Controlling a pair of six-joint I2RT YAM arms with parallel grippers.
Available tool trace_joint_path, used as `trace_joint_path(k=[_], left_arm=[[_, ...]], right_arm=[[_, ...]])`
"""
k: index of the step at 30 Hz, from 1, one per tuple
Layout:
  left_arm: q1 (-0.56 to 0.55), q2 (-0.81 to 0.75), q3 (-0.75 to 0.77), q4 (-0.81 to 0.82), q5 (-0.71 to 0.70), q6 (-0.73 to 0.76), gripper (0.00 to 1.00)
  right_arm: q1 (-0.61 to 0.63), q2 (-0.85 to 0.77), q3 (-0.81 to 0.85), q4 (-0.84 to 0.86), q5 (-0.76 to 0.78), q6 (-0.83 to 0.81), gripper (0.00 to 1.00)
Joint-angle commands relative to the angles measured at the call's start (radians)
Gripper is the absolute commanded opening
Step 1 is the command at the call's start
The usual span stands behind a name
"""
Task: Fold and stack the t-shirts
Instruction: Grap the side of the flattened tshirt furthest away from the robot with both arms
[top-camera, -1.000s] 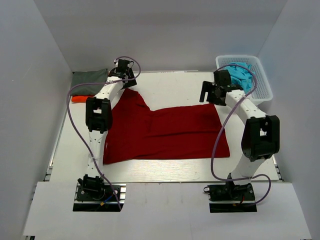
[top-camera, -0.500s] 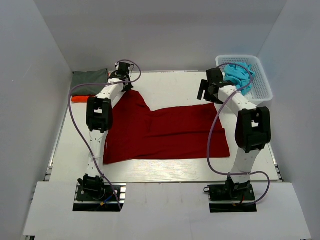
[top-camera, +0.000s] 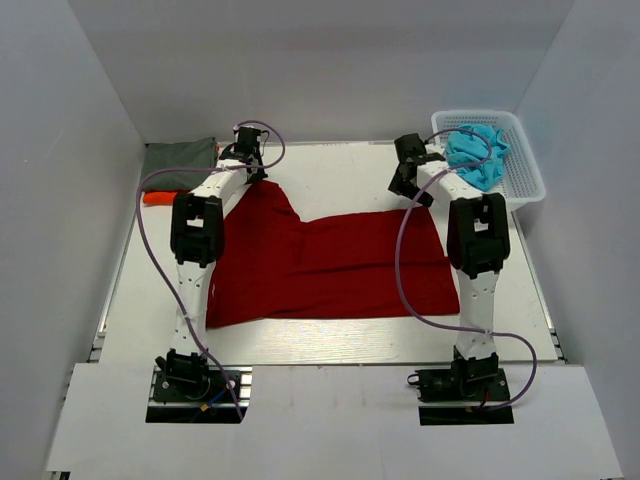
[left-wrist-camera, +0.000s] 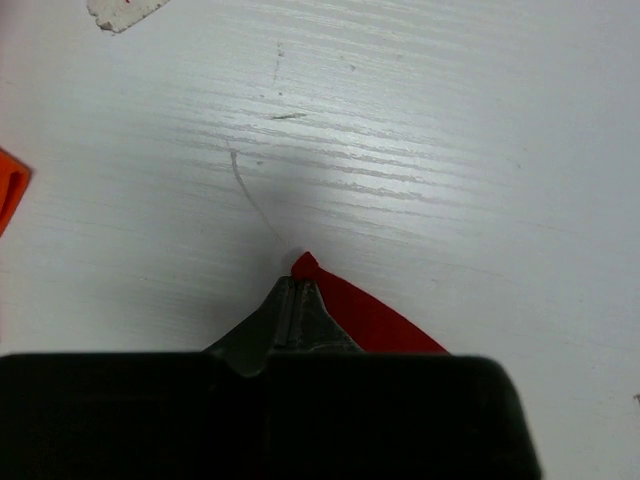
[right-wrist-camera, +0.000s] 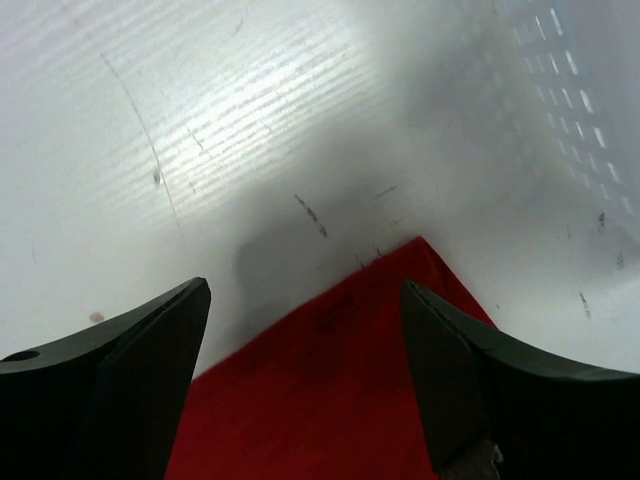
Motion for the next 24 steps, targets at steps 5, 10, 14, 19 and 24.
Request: trace_joint_path(k=[5, 10, 14, 19, 24], left_arm=[[-0.009, -0.152, -0.069, 0.026, 0.062, 0.028, 0.0], [-0.009, -0.222, -0.144, 0.061, 0.071, 0.018, 0.0], [-0.009, -0.242, -0.164, 0.061, 0.071, 0.027, 0.0], [-0.009, -0.299, -0.207, 0.076, 0.102, 0.037, 0.0], [-0.009, -0.385, -0.31, 0.087, 0.148, 0.037, 0.0]], right_arm=[[0.02, 0.073, 0.066, -0.108, 0.103, 0.099, 0.77], [0.021, 0.07, 0.034, -0.151, 0.154, 0.111, 0.76], [0.023, 0.098, 0.034, -0.166, 0.159, 0.104, 0.64], [0.024, 0.107, 0.042, -0.133, 0.159, 0.085, 0.38], [0.029, 0.069, 0.054, -0.134, 0.162, 0.09, 0.0]])
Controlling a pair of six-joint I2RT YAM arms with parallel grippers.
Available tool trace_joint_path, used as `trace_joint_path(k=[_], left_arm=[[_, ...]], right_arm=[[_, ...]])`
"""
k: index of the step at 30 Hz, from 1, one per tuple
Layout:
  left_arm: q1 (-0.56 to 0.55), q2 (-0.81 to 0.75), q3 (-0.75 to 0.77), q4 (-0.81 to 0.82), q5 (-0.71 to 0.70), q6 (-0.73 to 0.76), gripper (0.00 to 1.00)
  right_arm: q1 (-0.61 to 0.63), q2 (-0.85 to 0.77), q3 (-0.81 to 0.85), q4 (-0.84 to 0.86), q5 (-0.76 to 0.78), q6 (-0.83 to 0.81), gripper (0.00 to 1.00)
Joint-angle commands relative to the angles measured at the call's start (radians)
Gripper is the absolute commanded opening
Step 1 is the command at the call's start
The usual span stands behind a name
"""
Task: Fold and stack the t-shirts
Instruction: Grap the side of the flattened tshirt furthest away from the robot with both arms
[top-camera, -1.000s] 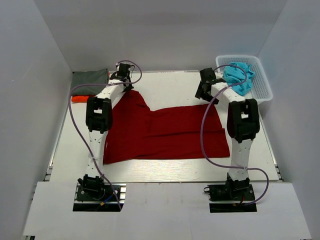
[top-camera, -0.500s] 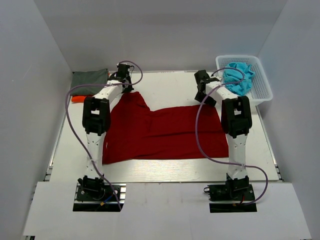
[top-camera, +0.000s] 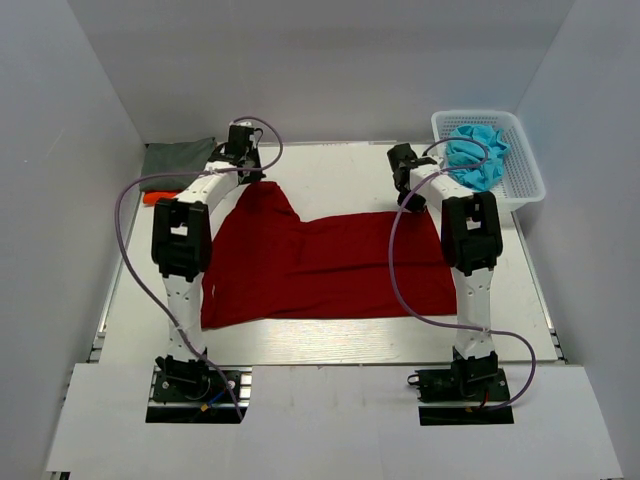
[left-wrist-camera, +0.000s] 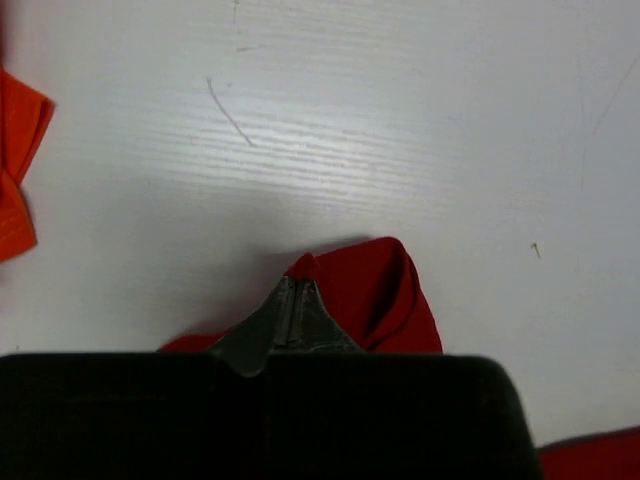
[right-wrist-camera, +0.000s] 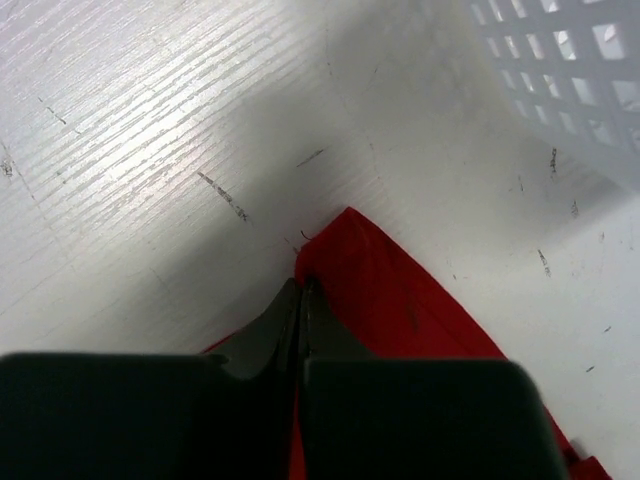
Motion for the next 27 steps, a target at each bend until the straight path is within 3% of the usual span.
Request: trace_joint_path(k=[1, 11, 19, 27], left_arm=[[-0.013, -0.148, -0.07, 0.019, 0.045, 0.009, 0.0], [-0.013, -0.548, -0.441, 0.053, 0.03, -0.071, 0.0], [-0.013, -0.916, -0.771, -0.051, -0.076, -0.22, 0.0], [-0.013, -1.301, -1.05, -0.2, -0.048, -0.431, 0.0]], right_arm=[[0.012, -0.02, 0.009, -0.004, 0.027, 0.011, 0.0], [0.048, -0.229, -0.188, 0.061, 0.049, -0.046, 0.0], [0.059, -0.379, -0.315, 0.041, 0.047, -0.036, 0.0], [0.058, -0.48, -0.364, 0.027, 0.052, -0.059, 0.0]])
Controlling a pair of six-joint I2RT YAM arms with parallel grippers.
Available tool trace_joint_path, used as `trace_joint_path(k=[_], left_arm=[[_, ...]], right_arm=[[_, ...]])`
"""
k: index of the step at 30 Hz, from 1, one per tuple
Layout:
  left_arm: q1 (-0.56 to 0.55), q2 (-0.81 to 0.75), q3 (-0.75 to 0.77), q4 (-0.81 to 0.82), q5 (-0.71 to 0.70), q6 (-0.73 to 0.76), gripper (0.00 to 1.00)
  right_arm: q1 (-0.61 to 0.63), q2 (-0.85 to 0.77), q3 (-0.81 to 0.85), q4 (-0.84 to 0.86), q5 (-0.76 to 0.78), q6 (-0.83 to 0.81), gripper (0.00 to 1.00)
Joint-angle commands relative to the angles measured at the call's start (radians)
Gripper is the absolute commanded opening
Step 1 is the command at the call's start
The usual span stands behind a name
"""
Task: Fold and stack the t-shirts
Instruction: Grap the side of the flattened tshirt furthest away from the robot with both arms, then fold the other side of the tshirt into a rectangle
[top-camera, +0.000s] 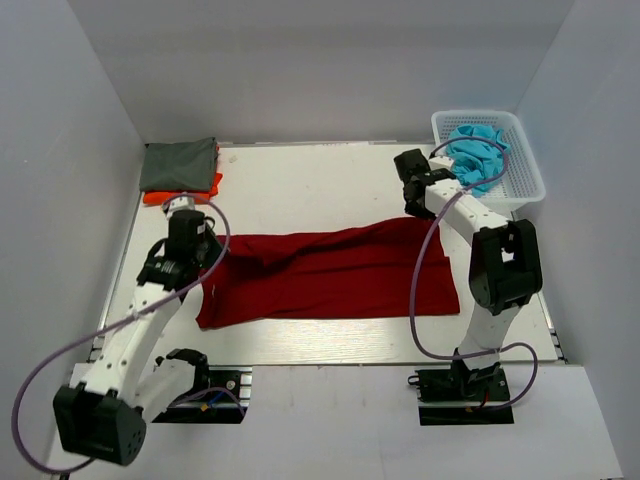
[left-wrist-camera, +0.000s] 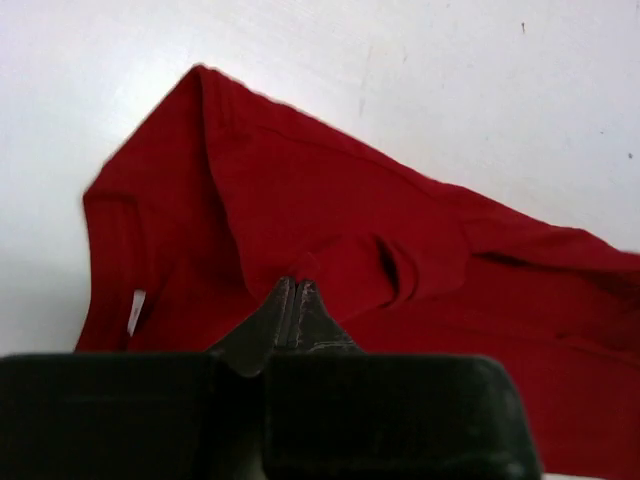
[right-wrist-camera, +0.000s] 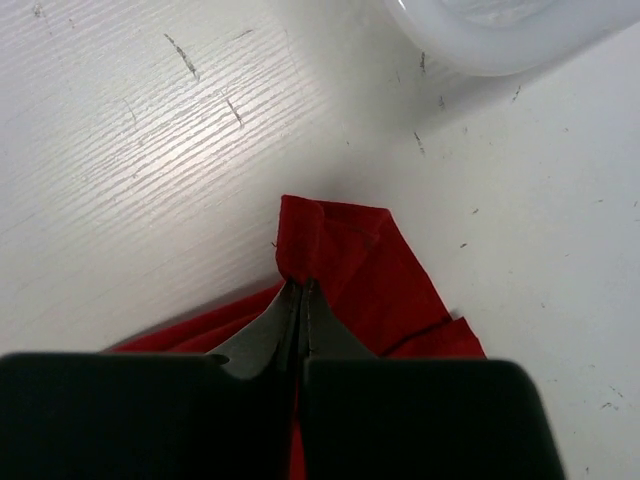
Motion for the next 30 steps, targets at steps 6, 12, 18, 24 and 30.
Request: trace_joint_path(k=[6, 12, 18, 24, 30], left_arm=[[-0.004, -0.319, -0.214, -0.199, -0.031, -0.277, 0.0], [-0.004, -0.334, -0.265, -0.336, 0.009, -0.397, 0.0], [-0.003, -0.115, -0.146, -0.532, -0.014, -0.499, 1.0], [-0.003, 0.008, 0.049, -0.602, -0.1, -0.414, 1.0], [-0.003, 0.137, 0.1, -0.388, 0.001, -0.276, 1.0]], right_arm=[[-0.005, -0.137, -0.093, -0.007, 0.012, -0.02, 0.0], [-0.006, -0.186, -0.185, -0.005, -0.005, -0.003, 0.0], [-0.009, -0.188, -0.254, -0.069, 0.035, 0.037, 0.54], [-0.02, -0.199, -0.261, -0.192, 0.136, 0.149, 0.71], [-0.003, -0.29, -0.256, -0.015, -0.041, -0.081, 0.9]])
